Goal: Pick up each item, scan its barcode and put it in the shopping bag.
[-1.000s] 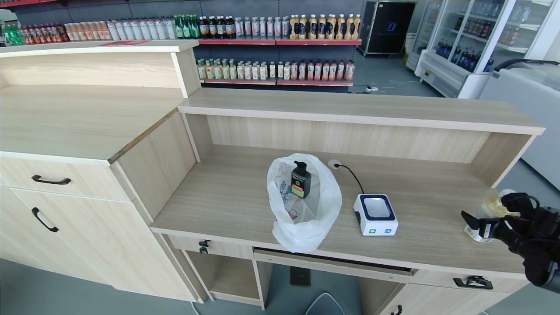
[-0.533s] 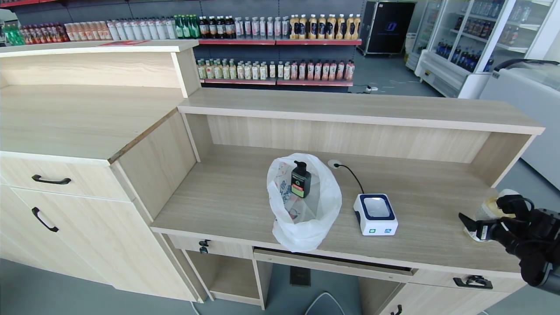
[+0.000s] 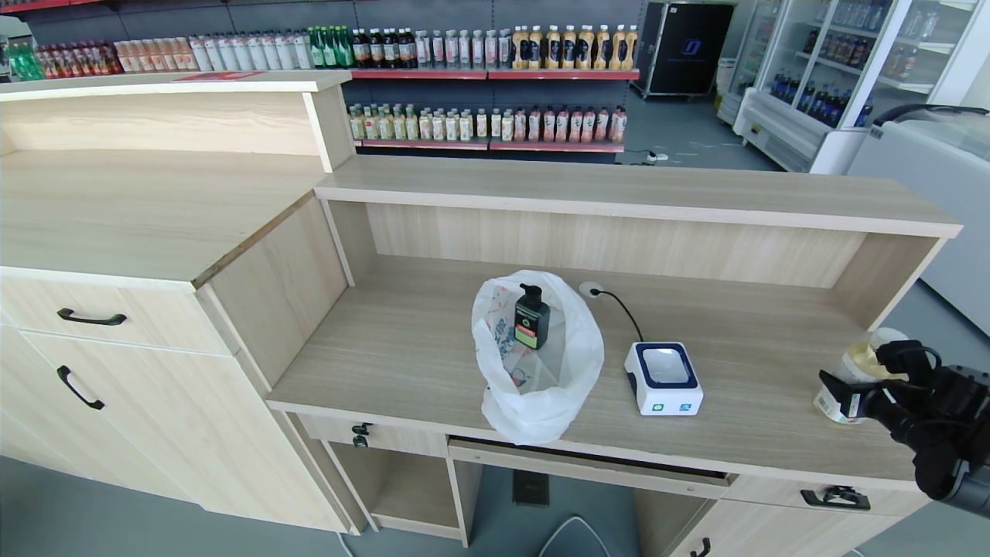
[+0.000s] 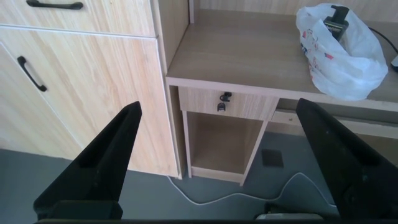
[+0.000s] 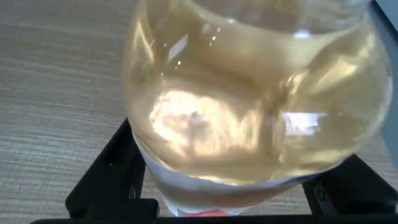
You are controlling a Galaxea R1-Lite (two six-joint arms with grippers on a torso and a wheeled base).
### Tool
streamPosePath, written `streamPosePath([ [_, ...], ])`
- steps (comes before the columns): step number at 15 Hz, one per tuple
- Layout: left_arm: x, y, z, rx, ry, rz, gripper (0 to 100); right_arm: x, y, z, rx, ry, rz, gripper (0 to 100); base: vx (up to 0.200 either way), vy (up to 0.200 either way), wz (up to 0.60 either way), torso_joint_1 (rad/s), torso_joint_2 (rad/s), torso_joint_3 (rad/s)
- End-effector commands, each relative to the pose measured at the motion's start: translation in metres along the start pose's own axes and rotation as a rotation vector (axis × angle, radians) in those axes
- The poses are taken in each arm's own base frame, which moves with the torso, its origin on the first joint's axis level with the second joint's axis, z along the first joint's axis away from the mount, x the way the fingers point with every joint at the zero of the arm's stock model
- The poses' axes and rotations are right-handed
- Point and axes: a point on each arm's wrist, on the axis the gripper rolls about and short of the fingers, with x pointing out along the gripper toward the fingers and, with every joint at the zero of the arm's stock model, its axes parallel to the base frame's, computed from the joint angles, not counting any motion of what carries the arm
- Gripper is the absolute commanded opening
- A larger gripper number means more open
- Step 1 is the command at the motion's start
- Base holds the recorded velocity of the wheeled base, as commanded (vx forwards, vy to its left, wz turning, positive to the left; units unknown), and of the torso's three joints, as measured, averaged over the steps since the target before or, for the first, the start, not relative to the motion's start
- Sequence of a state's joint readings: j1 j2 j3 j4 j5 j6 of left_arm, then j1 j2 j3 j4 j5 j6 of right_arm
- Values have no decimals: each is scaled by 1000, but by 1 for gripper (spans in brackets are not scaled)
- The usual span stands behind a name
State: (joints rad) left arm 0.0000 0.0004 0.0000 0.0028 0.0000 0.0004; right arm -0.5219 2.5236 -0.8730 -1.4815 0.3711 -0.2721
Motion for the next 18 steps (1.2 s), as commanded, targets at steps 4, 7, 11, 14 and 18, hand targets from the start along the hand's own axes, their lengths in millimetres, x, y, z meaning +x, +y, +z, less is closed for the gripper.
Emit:
streamPosePath([
  [4, 0, 0, 0, 0, -2, 0, 100, 2, 1, -3, -61, 3, 3, 0, 0, 0, 0, 0, 0, 0],
  [7, 0, 0, 0, 0, 0, 0, 100, -1, -3, 13, -41, 8, 17, 0, 0, 0, 0, 0, 0, 0],
  [11, 0, 0, 0, 0, 0, 0, 100, -33, -4, 119, 316, 106, 112, 0, 0, 0, 0, 0, 0, 0],
  [14, 0, 0, 0, 0, -2, 0, 100, -92, 4, 221, 438, 154, 448, 0, 0, 0, 0, 0, 0, 0],
  [18, 0, 0, 0, 0, 0, 0, 100, -156, 53, 269, 404, 62, 828, 0, 0, 0, 0, 0, 0, 0],
])
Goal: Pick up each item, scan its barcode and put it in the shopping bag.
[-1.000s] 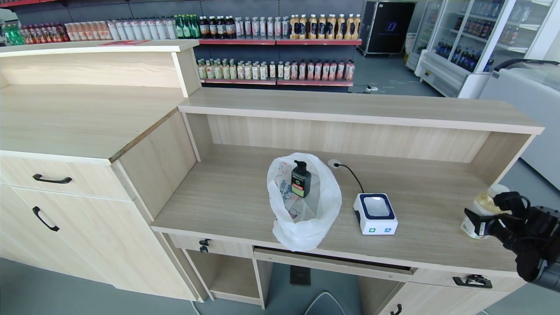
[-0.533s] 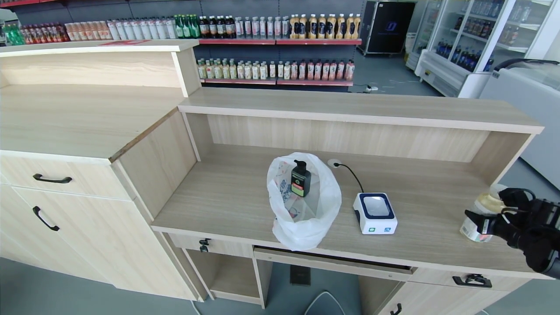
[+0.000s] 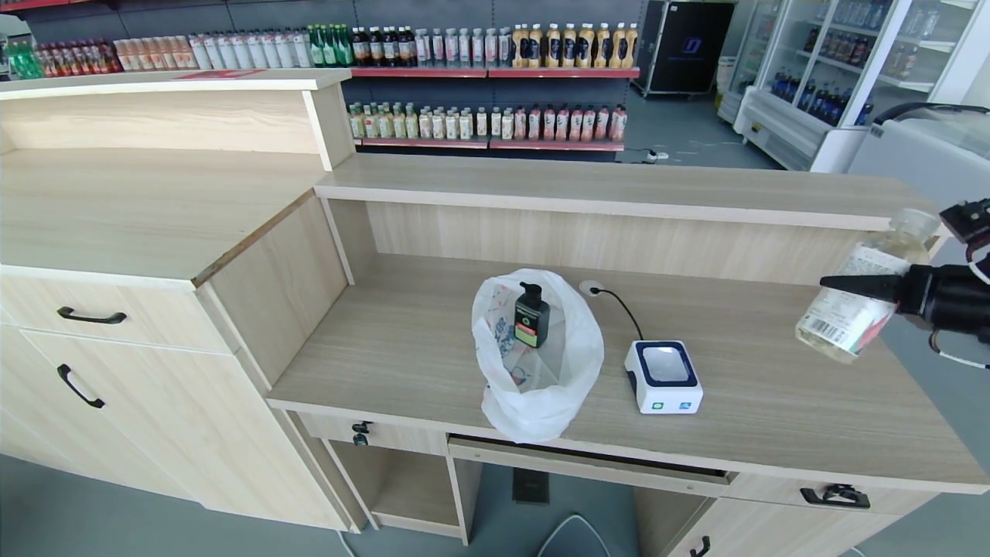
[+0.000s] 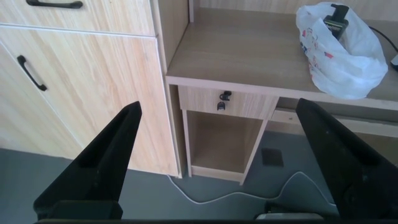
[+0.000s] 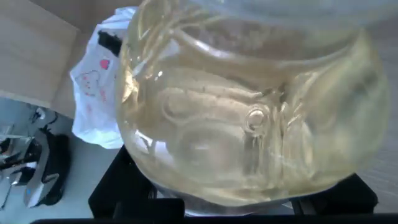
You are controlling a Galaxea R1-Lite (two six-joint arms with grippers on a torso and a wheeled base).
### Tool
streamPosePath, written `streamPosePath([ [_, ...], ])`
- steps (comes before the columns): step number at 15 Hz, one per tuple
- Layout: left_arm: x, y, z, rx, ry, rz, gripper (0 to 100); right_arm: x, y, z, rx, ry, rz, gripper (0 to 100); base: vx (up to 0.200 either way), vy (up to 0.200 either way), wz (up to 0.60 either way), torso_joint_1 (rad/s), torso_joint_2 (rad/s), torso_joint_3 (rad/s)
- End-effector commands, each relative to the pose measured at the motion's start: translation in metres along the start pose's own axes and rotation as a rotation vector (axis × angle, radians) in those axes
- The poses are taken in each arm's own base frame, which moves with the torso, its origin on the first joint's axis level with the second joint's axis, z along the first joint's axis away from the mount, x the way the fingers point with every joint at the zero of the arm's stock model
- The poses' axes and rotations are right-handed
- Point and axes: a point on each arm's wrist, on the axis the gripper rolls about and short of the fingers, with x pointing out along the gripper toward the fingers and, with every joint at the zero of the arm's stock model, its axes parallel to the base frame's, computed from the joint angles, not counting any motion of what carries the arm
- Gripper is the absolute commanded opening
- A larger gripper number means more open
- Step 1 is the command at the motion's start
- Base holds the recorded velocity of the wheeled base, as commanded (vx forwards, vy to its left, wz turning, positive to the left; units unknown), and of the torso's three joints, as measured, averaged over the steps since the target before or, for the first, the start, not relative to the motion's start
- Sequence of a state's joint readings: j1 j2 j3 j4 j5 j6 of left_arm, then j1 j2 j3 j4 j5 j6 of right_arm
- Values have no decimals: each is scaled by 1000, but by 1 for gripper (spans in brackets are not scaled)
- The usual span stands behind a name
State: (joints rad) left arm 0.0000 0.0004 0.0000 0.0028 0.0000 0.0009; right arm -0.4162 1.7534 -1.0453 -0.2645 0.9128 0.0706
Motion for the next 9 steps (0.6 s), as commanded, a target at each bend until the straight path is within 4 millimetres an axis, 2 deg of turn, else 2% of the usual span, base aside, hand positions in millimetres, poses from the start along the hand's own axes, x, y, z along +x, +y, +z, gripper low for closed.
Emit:
streamPosePath([
  [1, 0, 0, 0, 1, 0, 0, 100, -34, 93, 12, -111, -32, 264, 0, 0, 0, 0, 0, 0, 0],
  [3, 0, 0, 0, -1, 0, 0, 100, -41, 127, -1, -147, -9, 380, 0, 0, 0, 0, 0, 0, 0],
  [5, 0, 0, 0, 1, 0, 0, 100, -48, 150, -15, -171, 11, 452, 0, 0, 0, 0, 0, 0, 0],
  [6, 0, 0, 0, 1, 0, 0, 100, -54, 167, -27, -194, 28, 513, 0, 0, 0, 0, 0, 0, 0],
  [9, 0, 0, 0, -1, 0, 0, 100, -65, 190, -40, -224, 45, 597, 0, 0, 0, 0, 0, 0, 0],
])
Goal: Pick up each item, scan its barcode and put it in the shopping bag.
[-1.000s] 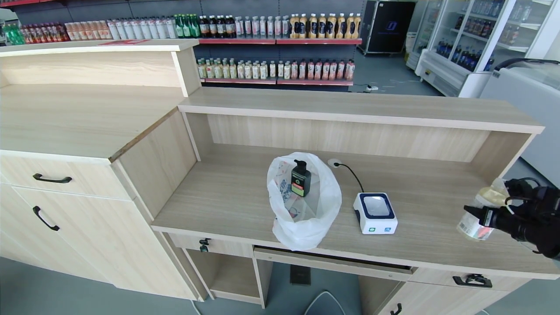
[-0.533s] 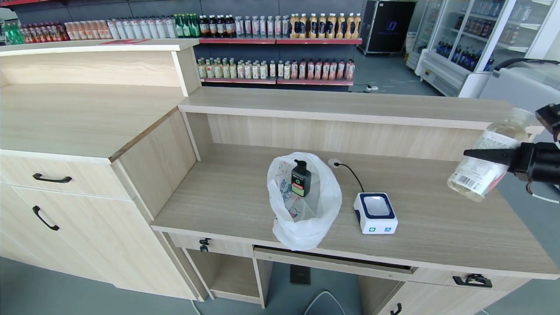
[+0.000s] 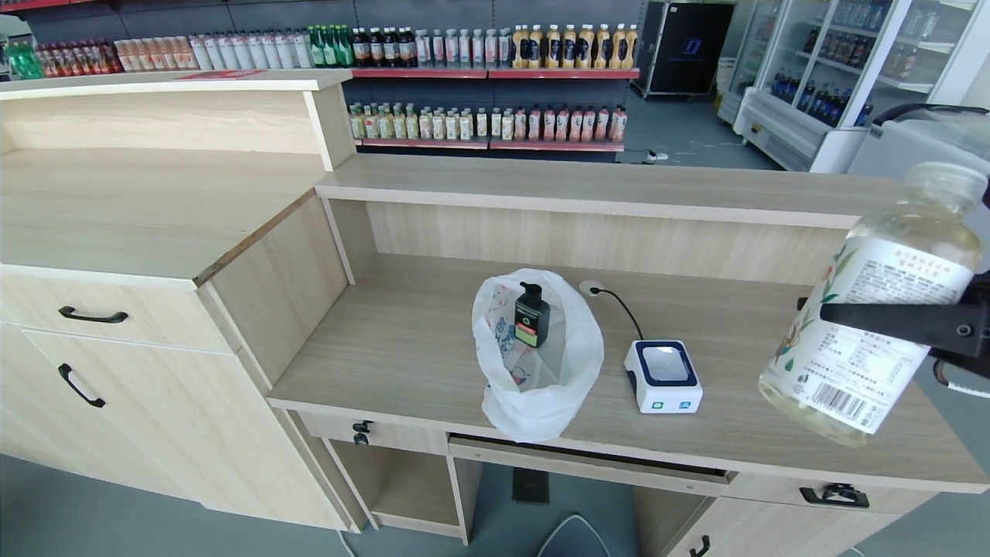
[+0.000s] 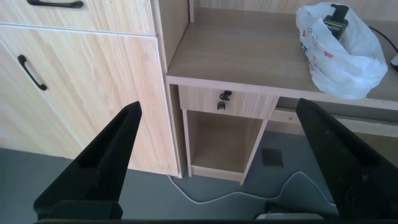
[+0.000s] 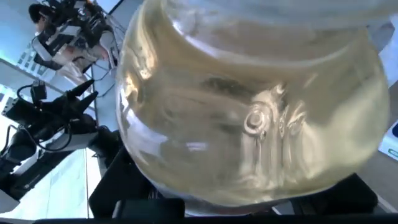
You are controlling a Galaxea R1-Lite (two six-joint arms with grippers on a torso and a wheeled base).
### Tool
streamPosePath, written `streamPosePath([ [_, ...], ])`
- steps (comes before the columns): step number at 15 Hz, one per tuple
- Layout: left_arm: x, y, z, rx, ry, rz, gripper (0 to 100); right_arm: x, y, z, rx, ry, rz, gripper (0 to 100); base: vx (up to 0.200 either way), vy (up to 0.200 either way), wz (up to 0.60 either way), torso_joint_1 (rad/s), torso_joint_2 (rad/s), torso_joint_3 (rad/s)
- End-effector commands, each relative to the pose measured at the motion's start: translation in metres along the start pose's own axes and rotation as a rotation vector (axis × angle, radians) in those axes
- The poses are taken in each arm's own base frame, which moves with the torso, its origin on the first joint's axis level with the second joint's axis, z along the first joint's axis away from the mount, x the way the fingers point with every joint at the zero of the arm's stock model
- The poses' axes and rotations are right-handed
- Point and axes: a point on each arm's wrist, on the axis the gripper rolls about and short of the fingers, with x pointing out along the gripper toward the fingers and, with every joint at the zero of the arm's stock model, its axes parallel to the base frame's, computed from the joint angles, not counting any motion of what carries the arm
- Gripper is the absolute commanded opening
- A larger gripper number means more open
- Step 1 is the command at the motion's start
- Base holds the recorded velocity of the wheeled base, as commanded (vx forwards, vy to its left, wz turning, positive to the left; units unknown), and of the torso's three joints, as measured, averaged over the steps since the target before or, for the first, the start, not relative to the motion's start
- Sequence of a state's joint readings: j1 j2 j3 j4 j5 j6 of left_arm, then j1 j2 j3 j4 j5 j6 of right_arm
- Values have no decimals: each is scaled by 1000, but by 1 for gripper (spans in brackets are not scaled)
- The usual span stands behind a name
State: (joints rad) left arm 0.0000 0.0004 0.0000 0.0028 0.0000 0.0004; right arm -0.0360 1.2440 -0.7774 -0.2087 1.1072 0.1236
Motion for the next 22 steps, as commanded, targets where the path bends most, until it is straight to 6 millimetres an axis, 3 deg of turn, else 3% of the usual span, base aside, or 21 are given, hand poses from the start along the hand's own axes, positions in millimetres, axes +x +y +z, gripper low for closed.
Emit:
streamPosePath([
  [1, 0, 0, 0, 1, 0, 0, 100, -5, 33, -2, -45, 3, 67, 0, 0, 0, 0, 0, 0, 0],
  [5, 0, 0, 0, 0, 0, 0, 100, -8, 51, -9, -13, 40, 103, 0, 0, 0, 0, 0, 0, 0],
  [9, 0, 0, 0, 0, 0, 0, 100, 1, 51, -22, 13, 80, 44, 0, 0, 0, 0, 0, 0, 0],
  [22, 0, 0, 0, 1, 0, 0, 100, 9, 64, -24, -10, 113, 141, 0, 0, 0, 0, 0, 0, 0],
])
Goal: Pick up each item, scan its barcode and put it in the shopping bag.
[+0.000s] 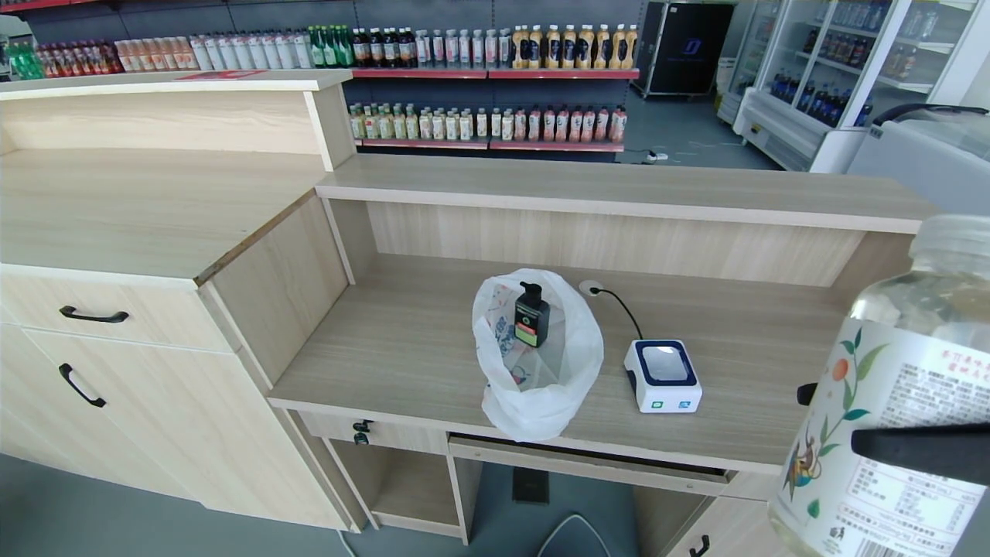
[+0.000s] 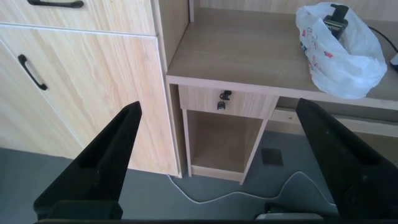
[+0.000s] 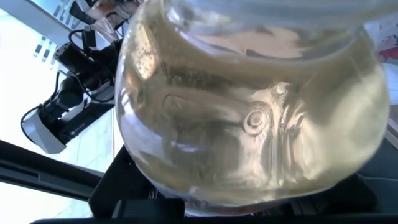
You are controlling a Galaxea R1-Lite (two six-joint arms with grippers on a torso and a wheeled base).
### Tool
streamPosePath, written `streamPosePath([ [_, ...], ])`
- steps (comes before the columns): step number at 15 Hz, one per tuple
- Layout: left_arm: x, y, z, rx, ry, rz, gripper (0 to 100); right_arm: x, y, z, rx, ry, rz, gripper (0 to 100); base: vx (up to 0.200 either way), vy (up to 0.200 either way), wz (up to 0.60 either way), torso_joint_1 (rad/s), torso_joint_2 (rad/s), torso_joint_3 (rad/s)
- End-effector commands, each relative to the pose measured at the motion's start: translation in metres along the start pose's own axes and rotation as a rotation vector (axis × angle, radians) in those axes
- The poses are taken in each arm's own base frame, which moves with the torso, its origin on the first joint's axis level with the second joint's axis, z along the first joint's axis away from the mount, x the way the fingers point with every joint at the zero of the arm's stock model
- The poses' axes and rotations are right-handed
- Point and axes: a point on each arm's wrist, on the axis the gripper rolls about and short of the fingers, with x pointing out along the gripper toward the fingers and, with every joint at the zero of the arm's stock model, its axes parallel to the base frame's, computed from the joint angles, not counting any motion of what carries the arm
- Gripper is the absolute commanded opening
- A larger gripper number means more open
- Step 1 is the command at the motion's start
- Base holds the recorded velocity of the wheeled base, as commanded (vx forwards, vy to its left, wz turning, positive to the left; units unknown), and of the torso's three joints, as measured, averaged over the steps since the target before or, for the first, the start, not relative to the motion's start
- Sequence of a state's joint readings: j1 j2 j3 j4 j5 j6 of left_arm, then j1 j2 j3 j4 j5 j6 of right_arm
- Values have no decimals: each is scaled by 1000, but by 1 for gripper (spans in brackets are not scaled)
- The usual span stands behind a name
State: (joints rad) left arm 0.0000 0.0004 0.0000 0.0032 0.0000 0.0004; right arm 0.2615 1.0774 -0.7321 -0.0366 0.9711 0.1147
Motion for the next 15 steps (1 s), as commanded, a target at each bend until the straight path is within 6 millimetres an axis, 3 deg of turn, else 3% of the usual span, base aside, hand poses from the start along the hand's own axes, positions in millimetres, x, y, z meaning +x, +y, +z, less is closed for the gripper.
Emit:
streamPosePath([
  [1, 0, 0, 0, 0, -1, 0, 100, -1, 2, -1, -5, -1, 5, 0, 0, 0, 0, 0, 0, 0],
  [15, 0, 0, 0, 0, -1, 0, 100, 4, -5, 0, 5, 13, 2, 0, 0, 0, 0, 0, 0, 0],
])
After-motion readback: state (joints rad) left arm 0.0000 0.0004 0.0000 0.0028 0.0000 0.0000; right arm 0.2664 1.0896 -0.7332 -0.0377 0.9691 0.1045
